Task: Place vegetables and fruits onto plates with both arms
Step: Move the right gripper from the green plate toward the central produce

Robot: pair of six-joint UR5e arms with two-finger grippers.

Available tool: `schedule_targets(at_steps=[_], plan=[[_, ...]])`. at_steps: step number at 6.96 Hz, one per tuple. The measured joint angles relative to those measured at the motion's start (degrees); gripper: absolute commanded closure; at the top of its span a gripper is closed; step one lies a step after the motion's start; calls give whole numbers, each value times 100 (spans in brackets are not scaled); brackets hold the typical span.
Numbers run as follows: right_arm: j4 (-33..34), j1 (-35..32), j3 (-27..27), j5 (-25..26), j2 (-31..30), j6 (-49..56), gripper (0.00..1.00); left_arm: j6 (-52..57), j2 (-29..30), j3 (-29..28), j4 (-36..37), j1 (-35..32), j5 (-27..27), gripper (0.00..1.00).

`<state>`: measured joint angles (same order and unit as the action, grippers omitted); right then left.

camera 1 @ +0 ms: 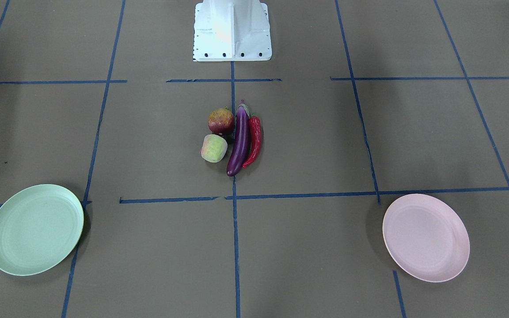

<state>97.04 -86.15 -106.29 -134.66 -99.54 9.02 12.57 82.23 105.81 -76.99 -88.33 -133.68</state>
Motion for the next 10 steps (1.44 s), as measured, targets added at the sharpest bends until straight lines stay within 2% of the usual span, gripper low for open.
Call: schedule_targets(at_steps=[2,4,6,7,8,10], plan=[[-5,21,-72,-6,59,-1,0,4,-4,21,-2,0,0,0],[-4,175,-192,-197,385,-226,0,1,-5,33,15,0,0,0],[-11,676,-469,-464,968,-1279,0,0,-5,36,25,0,0,0],[-16,1157,-643,-452,1451,-2278,0,0,-5,36,24,3,0,0],[-18,1764,-754,-255,2036,-3446,0,0,-5,36,18,6,0,0],[-13,3387,-813,902,3183,-5730,0,0,-5,34,6,14,0,0]])
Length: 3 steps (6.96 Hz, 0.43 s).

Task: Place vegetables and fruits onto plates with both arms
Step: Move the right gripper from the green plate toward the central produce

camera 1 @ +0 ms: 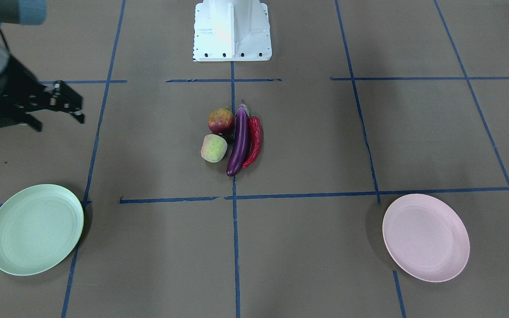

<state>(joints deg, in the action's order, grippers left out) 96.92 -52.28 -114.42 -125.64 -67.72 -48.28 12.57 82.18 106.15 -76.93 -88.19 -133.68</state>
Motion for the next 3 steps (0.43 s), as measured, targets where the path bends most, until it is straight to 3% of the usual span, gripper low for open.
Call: schedule_targets(at_steps=[3], plan=[[-3,2143,449,2139,1209,-2079,0,0,0,-31,-11,14,0,0]])
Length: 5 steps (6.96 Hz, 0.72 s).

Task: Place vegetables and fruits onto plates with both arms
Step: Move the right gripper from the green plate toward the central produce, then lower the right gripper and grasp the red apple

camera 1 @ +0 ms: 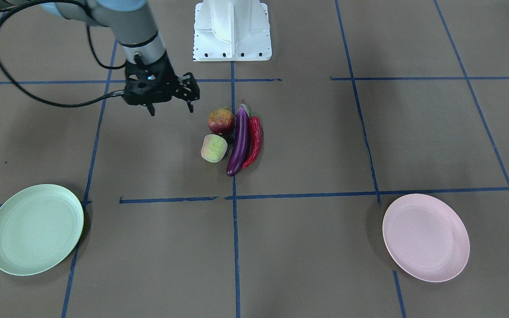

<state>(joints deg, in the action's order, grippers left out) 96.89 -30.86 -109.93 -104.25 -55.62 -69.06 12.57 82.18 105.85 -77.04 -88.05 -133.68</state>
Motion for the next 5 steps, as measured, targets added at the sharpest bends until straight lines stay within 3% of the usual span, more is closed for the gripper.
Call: schedule_targets(at_steps=[2,4,5], plan=[[-154,524,617,617,458,-367,0,0,0,-13,-1,5,0,0],[-929,707,1253,781,525,-572,0,0,0,-14,4,7,0,0],[-989,762,1396,809,506,-610,0,0,0,-17,5,11,0,0]])
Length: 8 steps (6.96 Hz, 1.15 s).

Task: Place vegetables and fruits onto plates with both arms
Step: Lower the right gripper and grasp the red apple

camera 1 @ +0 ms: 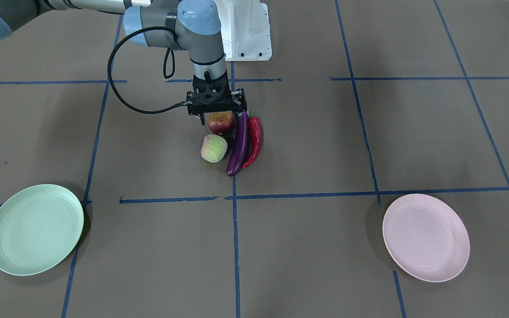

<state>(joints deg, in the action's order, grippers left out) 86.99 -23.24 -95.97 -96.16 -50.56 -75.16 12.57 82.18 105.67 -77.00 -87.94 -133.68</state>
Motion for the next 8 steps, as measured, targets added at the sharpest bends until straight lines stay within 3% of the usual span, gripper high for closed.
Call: schedule_targets(at_steps=[5,6,7,8], plan=[[424,212,104,69,96,-26,2,-9,0,-3,0,5,0,0],[424,244,134,70,93,-31,32,-9,0,-3,2,5,0,0],[424,264,186,67,99,-29,76,-9,0,-6,4,5,0,0],[426,270,202,54,107,-22,98,-9,0,-9,2,5,0,0]])
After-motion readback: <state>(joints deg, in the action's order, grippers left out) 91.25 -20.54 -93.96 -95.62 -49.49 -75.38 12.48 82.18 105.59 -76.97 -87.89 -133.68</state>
